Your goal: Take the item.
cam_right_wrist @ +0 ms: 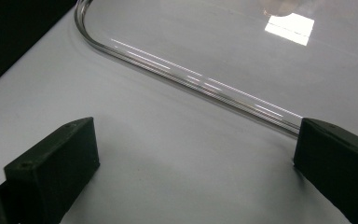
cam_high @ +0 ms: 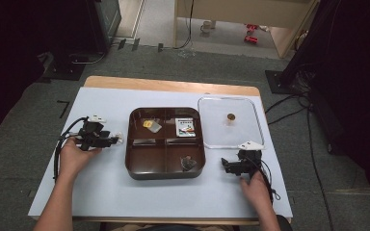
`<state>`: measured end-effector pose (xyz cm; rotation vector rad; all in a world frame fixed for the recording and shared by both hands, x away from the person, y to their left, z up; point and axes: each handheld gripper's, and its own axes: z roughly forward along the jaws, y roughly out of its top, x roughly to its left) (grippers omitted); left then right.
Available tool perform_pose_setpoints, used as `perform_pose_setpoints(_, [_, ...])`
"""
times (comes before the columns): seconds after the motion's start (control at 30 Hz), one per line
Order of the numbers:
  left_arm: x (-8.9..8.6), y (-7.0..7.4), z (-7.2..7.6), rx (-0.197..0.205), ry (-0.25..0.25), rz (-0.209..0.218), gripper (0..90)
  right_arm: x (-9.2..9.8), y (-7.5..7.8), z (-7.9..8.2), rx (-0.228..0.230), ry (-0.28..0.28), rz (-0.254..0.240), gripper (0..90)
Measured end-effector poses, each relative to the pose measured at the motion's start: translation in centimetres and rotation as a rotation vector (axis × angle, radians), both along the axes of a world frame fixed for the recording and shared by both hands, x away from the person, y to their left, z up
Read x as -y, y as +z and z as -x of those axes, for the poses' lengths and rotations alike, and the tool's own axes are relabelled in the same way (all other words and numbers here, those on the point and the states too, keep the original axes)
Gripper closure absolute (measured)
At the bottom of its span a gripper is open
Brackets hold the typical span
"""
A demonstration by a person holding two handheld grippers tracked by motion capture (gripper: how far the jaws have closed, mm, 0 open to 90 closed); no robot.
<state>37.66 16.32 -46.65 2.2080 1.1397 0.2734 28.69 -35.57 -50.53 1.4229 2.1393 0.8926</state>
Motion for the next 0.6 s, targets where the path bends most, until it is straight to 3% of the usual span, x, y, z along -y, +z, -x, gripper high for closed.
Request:
perform_pose_setpoints(0.27, [-0.5, 1.1, 0.9, 0.015, 0.003, 0.033, 44.7, 0.1, 0.0, -0.1, -0.01, -0.001, -0.008, 0.0])
perform_pose_setpoints(0.6, [-2.2, 2.3, 2.8, 0.04, 0.052, 0.067, 41.9, 0.1, 0.0, -0.1, -0.015, 0.001, -0.014, 0.0])
